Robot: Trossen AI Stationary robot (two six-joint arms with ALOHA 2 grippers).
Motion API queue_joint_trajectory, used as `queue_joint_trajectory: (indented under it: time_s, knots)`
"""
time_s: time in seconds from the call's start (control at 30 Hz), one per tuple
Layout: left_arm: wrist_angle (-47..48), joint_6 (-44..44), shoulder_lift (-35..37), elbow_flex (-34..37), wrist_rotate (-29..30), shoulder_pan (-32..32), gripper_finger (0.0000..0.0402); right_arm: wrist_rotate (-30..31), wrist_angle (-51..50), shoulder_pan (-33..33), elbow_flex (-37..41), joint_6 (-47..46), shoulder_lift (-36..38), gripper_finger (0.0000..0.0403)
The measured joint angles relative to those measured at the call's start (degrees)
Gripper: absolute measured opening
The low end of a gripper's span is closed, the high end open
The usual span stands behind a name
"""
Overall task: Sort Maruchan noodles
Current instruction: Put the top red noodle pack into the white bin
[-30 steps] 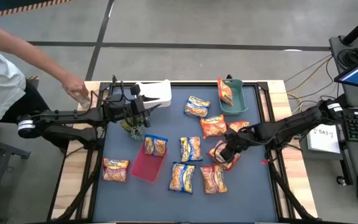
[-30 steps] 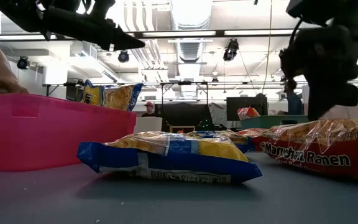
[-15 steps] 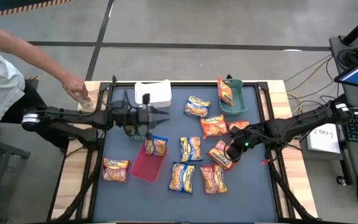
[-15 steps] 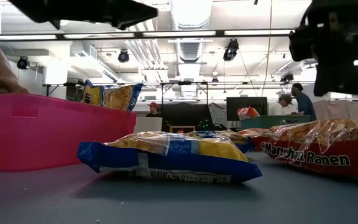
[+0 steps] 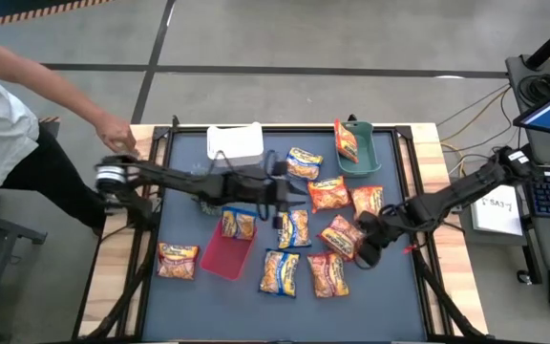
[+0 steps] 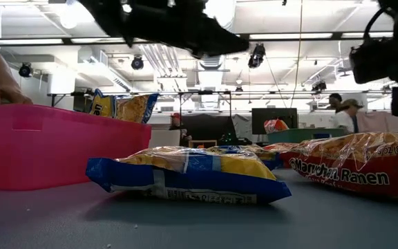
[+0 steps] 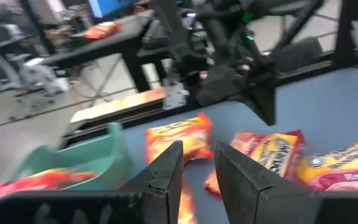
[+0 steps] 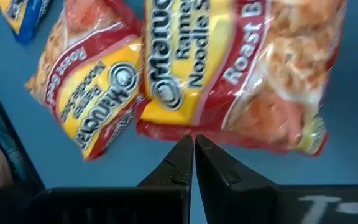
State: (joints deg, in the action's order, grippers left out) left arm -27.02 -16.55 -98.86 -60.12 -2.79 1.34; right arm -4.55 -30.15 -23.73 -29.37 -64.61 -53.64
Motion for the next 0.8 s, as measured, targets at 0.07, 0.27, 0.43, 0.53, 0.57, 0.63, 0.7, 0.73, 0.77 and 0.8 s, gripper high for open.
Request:
queue_joint_trajectory:
  time_s: [0.07, 0.27, 0.43, 0.53, 0.57, 0.63, 0.7, 0.73, 0.77, 0.8]
  knots:
    - [0.0, 0.0, -3.7, -2.9, -1.2, -1.0, 0.0075, 0.5, 0.0, -2.0, 0.0, -4.1, 0.0, 0.0008]
    - [0.8, 0.3, -11.7, -7.7, -1.3, -2.9, 0.0075, 4.6, -0.2, -9.6, 0.5, -15.7, 0.0, 0.0008]
    - [1.1, 2.2, -17.3, -11.5, -1.3, -4.0, 0.0075, 9.1, -0.2, -16.2, 1.7, -24.5, -0.1, 0.0008]
    - [1.6, 2.0, -20.6, -14.3, -1.3, -4.2, 0.0075, 12.2, -0.1, -18.4, 2.7, -30.9, -0.1, 0.0008]
    - [1.8, 1.9, -21.4, -14.9, -1.3, -4.2, 0.0075, 13.2, -0.2, -18.9, 3.1, -32.9, -0.1, 0.0008]
    - [2.0, 1.5, -22.8, -15.5, -1.3, -4.1, 0.0075, 15.1, 0.0, -19.5, 3.5, -36.2, -0.1, 0.0009]
    - [2.2, 0.5, -23.7, -15.6, -1.2, -4.0, 0.0075, 16.6, 0.1, -20.1, 3.6, -38.6, -0.1, 0.0009]
    - [2.2, -0.2, -23.9, -15.7, -1.2, -4.0, 0.0075, 17.2, 0.4, -20.2, 3.6, -39.8, -0.1, 0.0009]
    - [2.2, -0.7, -24.3, -15.8, -1.3, -4.0, 0.0075, 17.7, 0.7, -20.2, 3.6, -41.0, -0.1, 0.0010]
    - [2.2, -1.1, -24.6, -16.0, -1.3, -4.0, 0.0075, 18.0, 0.8, -20.2, 3.6, -42.3, 0.0, 0.0012]
